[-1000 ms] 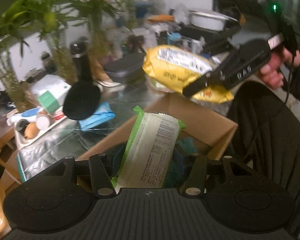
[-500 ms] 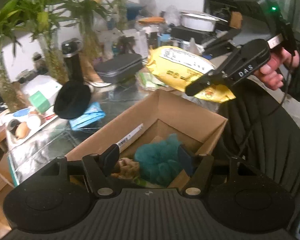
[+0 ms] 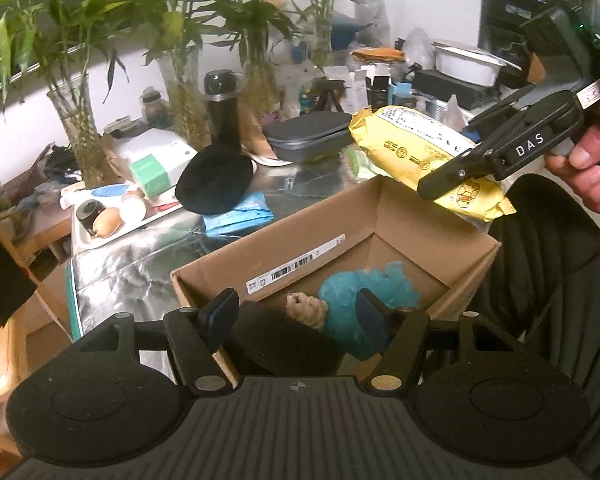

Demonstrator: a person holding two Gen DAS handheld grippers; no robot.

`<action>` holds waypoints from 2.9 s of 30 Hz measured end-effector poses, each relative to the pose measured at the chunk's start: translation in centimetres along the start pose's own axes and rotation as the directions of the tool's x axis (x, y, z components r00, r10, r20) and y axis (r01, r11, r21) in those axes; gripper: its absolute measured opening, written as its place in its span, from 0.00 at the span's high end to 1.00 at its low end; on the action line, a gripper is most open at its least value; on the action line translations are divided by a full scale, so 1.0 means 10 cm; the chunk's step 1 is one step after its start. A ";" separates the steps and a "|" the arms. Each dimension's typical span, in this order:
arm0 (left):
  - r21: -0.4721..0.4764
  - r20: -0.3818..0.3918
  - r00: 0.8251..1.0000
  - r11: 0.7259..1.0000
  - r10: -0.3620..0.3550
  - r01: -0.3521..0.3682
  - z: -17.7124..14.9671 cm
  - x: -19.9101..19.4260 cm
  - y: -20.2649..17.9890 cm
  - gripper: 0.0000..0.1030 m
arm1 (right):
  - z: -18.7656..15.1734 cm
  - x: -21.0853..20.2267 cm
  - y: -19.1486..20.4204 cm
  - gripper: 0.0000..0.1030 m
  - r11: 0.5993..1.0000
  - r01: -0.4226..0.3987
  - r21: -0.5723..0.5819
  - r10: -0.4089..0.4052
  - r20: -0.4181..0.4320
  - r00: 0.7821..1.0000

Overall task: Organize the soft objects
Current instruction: 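Lower the yellow snack bag into the box and open the right gripper, then move the left gripper toward the small black card pack on the table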

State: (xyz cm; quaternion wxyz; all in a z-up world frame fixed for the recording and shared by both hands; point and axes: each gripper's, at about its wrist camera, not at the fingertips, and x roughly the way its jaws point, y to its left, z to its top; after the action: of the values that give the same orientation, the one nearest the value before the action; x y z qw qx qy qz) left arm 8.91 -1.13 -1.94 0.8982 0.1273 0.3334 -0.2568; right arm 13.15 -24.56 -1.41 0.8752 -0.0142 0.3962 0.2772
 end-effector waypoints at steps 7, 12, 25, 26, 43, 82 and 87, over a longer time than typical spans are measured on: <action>-0.011 0.010 1.000 1.000 0.012 -0.012 -0.08 -0.08 0.02 0.38 | 0.01 0.10 0.11 0.40 0.990 -0.046 -0.132 0.045 -0.014 0.999; -0.030 0.004 1.000 0.999 0.023 -0.022 -0.12 -0.10 0.07 0.38 | 0.05 0.23 0.18 0.40 0.940 -0.127 -0.317 0.119 -0.045 0.992; -0.077 0.005 0.998 0.995 0.058 -0.057 -0.14 -0.10 0.22 0.38 | -0.01 0.25 0.23 0.16 0.836 -0.174 -0.521 0.199 -0.007 0.980; -0.079 0.006 0.998 0.995 0.059 -0.058 -0.13 -0.10 0.22 0.38 | -0.02 0.25 0.22 0.15 0.839 -0.173 -0.516 0.198 -0.007 0.980; -0.121 0.002 0.997 0.990 0.076 -0.075 -0.06 0.02 0.31 0.38 | -0.12 0.20 0.06 0.00 0.928 -0.133 -0.347 0.147 0.015 0.989; -0.281 0.067 0.996 0.959 0.054 -0.033 0.24 0.53 0.98 0.38 | 0.24 0.90 -0.99 0.00 0.993 0.100 0.056 -0.106 0.125 0.986; -0.282 0.058 0.997 0.959 0.045 -0.027 0.33 0.65 1.08 0.38 | 0.30 1.04 -1.10 0.00 0.992 0.101 0.070 -0.110 0.131 0.985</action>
State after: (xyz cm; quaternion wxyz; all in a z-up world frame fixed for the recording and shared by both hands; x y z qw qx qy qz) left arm 20.77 4.16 -3.16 0.9218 -0.0039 0.3352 -0.1944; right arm 26.21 -28.19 -8.81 0.9134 0.0113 0.3435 0.2181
